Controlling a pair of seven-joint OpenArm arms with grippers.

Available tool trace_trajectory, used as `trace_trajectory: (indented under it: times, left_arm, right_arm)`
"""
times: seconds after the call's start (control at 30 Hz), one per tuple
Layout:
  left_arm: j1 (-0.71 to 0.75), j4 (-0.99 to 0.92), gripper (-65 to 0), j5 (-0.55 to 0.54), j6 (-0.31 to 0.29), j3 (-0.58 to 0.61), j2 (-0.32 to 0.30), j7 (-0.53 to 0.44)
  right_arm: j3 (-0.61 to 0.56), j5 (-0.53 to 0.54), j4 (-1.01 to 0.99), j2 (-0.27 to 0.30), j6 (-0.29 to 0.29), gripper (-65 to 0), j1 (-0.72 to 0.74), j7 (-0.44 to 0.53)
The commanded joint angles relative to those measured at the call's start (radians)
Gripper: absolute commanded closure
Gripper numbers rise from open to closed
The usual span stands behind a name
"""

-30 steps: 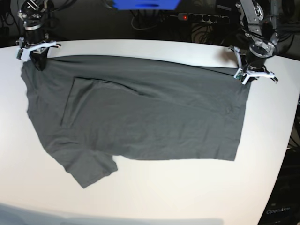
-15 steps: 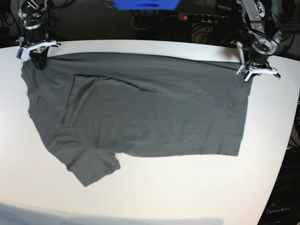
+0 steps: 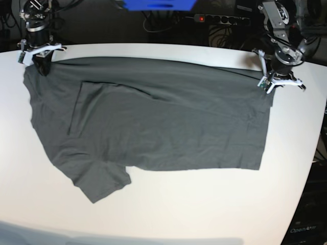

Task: Fold the T-shirt properly
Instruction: 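Pull the held shirt edge further toward the arm bases with both grippers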

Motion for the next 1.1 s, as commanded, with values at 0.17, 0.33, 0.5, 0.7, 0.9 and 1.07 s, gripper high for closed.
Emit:
trace_trajectory:
  times: [0.17, 0.33, 0.5, 0.7, 0.9, 1.07]
  left_arm:
    - [0.000, 0.009, -2.4, 0.014, 0.013, -0.008, -0.008, 0.014]
    - [0.000, 0.009, -2.4, 0.014, 0.013, -0.008, -0.008, 0.014]
    - [0.003, 0.009, -2.3, 0.014, 0.013, -0.008, -0.006, 0.014]
    - [0.011, 0.009, -2.3, 0.014, 0.013, -0.008, -0.004, 0.014]
    - [0.022, 0.010, -2.3, 0.015, 0.013, -0.054, 0.016, 0.014]
    - [0.043, 0.015, -2.3, 0.014, 0.013, -0.058, 0.019, 0.014]
  right_arm:
    - [0.002, -0.159, 0.097, -0.019, -0.034, -0.3, -0.042, -0.223]
    - [-0.005, -0.159, 0.207, -0.038, -0.034, -0.6, -0.064, -0.223]
    - [-0.006, -0.163, 0.289, -0.055, -0.034, -0.6, -0.067, -0.225]
    - [-0.008, -0.165, 0.296, -0.053, -0.034, -0.6, -0.060, -0.226]
    - [-0.009, -0.165, 0.296, -0.052, -0.034, -0.6, -0.059, -0.225]
    - [-0.009, -0.165, 0.296, -0.052, -0.034, -0.6, -0.054, -0.225]
